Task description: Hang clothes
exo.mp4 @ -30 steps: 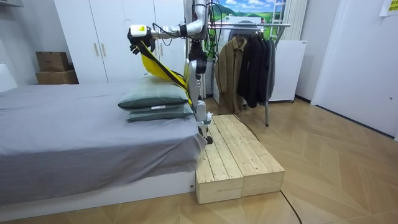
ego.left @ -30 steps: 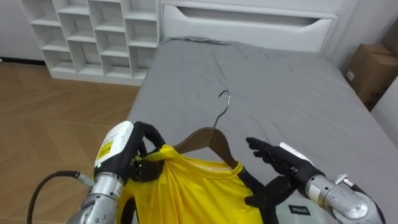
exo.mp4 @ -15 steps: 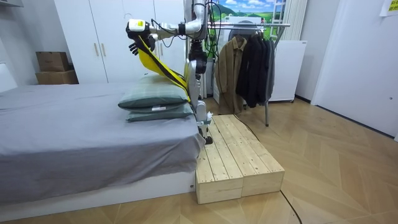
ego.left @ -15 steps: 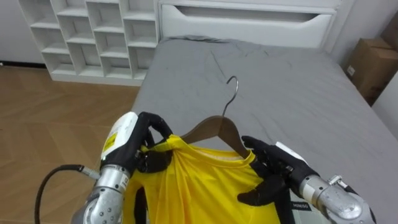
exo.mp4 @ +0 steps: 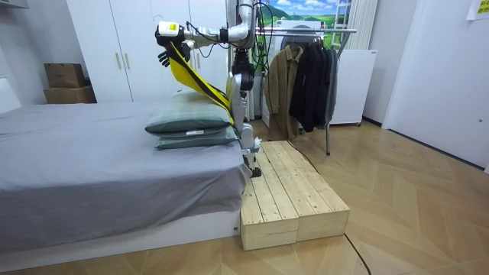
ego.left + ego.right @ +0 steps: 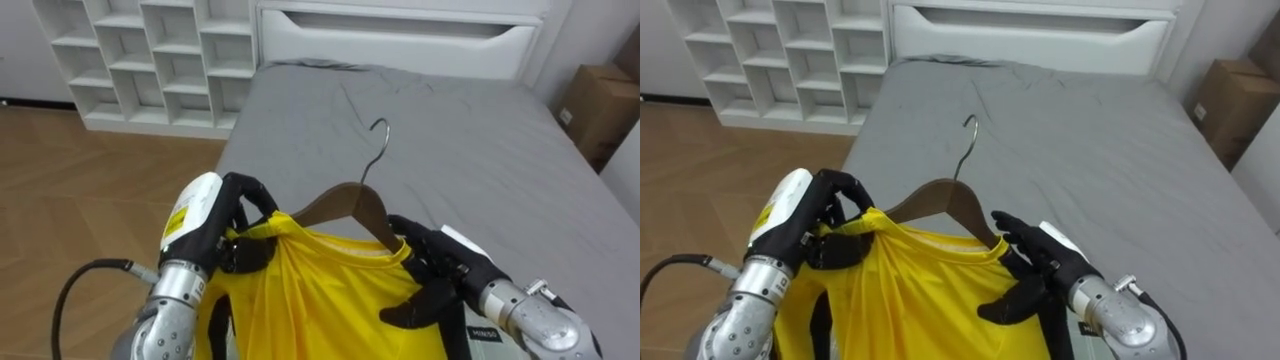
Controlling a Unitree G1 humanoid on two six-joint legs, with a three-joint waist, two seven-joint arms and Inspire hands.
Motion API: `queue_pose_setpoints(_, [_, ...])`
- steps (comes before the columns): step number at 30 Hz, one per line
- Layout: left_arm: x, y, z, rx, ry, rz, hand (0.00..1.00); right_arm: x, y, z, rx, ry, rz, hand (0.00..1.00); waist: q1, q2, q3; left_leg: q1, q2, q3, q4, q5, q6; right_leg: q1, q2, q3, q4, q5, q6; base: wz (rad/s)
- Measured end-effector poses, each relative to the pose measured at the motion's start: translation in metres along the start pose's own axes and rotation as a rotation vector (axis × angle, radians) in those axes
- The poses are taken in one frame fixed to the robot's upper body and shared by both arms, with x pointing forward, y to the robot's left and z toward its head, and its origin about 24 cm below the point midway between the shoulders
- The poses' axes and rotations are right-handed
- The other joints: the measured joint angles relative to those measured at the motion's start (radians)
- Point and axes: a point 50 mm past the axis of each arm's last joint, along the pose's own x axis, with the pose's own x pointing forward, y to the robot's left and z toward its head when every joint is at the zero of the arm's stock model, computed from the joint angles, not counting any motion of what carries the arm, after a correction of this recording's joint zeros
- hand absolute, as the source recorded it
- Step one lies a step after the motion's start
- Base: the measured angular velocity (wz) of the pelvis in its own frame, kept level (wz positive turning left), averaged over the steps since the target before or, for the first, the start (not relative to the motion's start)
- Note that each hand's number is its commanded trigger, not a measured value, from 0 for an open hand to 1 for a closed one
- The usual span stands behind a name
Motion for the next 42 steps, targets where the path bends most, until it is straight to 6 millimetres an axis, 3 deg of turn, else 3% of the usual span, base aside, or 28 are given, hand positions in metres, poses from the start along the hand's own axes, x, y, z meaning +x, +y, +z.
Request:
queue_pose_setpoints(13, [0.0, -0.001, 0.001, 0.004, -0.005, -0.008, 1.0, 0.009, 0.011, 0.009, -0.086, -0.002, 0.007, 0.0, 0.005, 0.0, 0.0, 0.002, -0.001, 0.002, 0.001, 0.0, 0.0, 0.004, -0.001, 0.004, 0.002, 0.0, 0.0, 0.0])
queue_pose_setpoints(15, [0.0, -0.002, 0.001, 0.005, -0.005, -0.009, 1.0, 0.01, 0.013, 0.01, -0.121, 0.007, 0.013, 0.25, 0.004, 0.0, 0.0, 0.002, 0.0, 0.001, 0.001, 0.0, 0.0, 0.004, -0.001, 0.002, 0.002, 0.0, 0.0, 0.0])
queue_pose_setpoints(16, [0.0, -0.002, 0.001, 0.007, -0.003, -0.011, 1.0, 0.011, 0.014, 0.009, -0.139, 0.015, 0.016, 0.5, 0.004, 0.0, 0.0, 0.001, 0.0, 0.001, 0.001, 0.0, 0.0, 0.004, -0.002, 0.001, 0.002, 0.0, 0.0, 0.0])
queue_pose_setpoints(18, [-0.001, -0.004, 0.001, 0.008, 0.001, -0.017, 1.0, 0.011, 0.015, 0.009, -0.166, 0.029, 0.023, 0.52, 0.005, 0.0, 0.0, 0.0, 0.0, 0.0, 0.001, 0.0, 0.0, 0.004, -0.001, -0.002, 0.002, 0.0, 0.0, 0.0])
queue_pose_setpoints(21, [-0.001, -0.005, 0.001, 0.009, 0.005, -0.022, 1.0, 0.012, 0.017, 0.009, -0.232, 0.045, 0.031, 0.47, 0.006, 0.0, 0.0, 0.0, -0.001, -0.001, 0.001, 0.0, 0.0, 0.003, 0.0, -0.002, 0.001, 0.0, 0.0, 0.0])
queue_pose_setpoints(25, [-0.001, -0.005, 0.0, 0.011, 0.006, -0.023, 1.0, 0.014, 0.018, 0.012, -0.289, 0.054, 0.039, 0.56, 0.005, 0.0, 0.0, -0.002, -0.001, 0.002, -0.002, 0.0, 0.0, 0.0, 0.0, 0.001, 0.0, 0.0, 0.0, 0.0])
queue_pose_setpoints(26, [-0.001, -0.004, 0.0, 0.012, 0.006, -0.023, 1.0, 0.014, 0.018, 0.012, -0.296, 0.056, 0.041, 0.96, 0.005, 0.0, 0.0, -0.001, -0.001, 0.002, -0.002, 0.0, 0.0, 0.0, -0.001, 0.0, 0.0, 0.0, 0.0, 0.0])
queue_pose_setpoints(27, [-0.001, -0.004, 0.0, 0.015, 0.006, -0.025, 1.0, 0.014, 0.018, 0.012, -0.325, 0.063, 0.04, 1.0, 0.005, 0.0, 0.0, -0.002, -0.002, 0.001, -0.002, 0.0, 0.0, -0.001, 0.0, -0.001, 0.0, 0.0, 0.001, 0.0])
queue_pose_setpoints(33, [-0.001, -0.007, 0.002, 0.037, -0.005, -0.046, 1.0, 0.015, 0.018, 0.009, -0.458, 0.125, 0.035, 1.0, 0.006, -0.004, -0.0015, -0.002, -0.011, 0.0, -0.002, 0.0, 0.0, -0.002, -0.002, -0.003, 0.0, -0.005, 0.004, 0.0])
queue_pose_setpoints(42, [-0.001, -0.007, 0.001, 0.04, -0.004, -0.045, 1.0, 0.015, 0.021, -0.001, -0.417, 0.167, 0.039, 1.0, 0.007, -0.014, -0.006, -0.001, -0.011, 0.001, -0.002, 0.0, 0.0, -0.002, -0.001, 0.001, 0.001, -0.005, 0.004, 0.0])
